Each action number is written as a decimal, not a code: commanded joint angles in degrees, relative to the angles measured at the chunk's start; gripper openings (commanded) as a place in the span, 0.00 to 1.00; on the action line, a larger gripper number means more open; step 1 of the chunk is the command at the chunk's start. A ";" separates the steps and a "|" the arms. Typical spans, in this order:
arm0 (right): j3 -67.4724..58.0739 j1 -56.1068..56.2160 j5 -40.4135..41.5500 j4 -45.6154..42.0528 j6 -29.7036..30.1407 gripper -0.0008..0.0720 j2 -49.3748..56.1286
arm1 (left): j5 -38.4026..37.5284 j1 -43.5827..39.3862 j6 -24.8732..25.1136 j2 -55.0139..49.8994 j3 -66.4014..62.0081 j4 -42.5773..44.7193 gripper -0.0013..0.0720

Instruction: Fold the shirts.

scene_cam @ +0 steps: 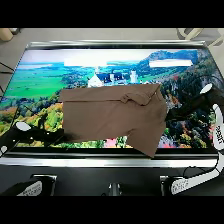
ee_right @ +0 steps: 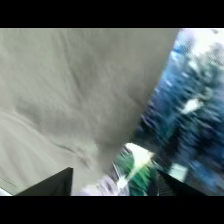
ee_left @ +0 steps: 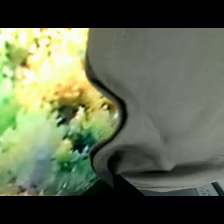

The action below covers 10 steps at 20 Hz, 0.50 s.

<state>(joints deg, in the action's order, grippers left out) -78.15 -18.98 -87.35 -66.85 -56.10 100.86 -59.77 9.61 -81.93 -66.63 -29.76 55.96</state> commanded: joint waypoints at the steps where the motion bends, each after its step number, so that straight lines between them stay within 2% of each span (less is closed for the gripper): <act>1: 4.72 -0.02 3.10 3.45 0.07 0.67 1.11 | -1.18 -0.04 0.15 1.99 -0.59 -1.20 0.05; 2: 5.16 -0.02 4.79 3.48 0.17 0.52 1.16 | -1.22 -0.04 0.13 2.12 -1.20 -1.20 0.05; 3: 5.14 -0.04 6.45 3.72 0.24 0.21 1.03 | -1.22 -0.04 0.20 2.25 -2.19 -1.14 0.05; 4: 5.11 -0.04 6.97 4.79 0.35 0.04 0.61 | -1.27 -0.04 1.03 2.69 -3.69 -1.05 0.05; 7: 2.29 -0.04 4.42 9.38 6.56 0.04 -3.87 | -1.27 -0.04 0.96 6.23 -12.59 0.74 0.05; 10: -6.10 -0.04 6.03 10.45 7.06 0.03 -17.11 | -1.20 -0.04 0.90 12.83 -29.18 0.83 0.05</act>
<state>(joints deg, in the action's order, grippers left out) -78.70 -18.98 -82.65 -58.89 -51.09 92.71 -61.32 9.52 -81.14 -58.67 -46.72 56.42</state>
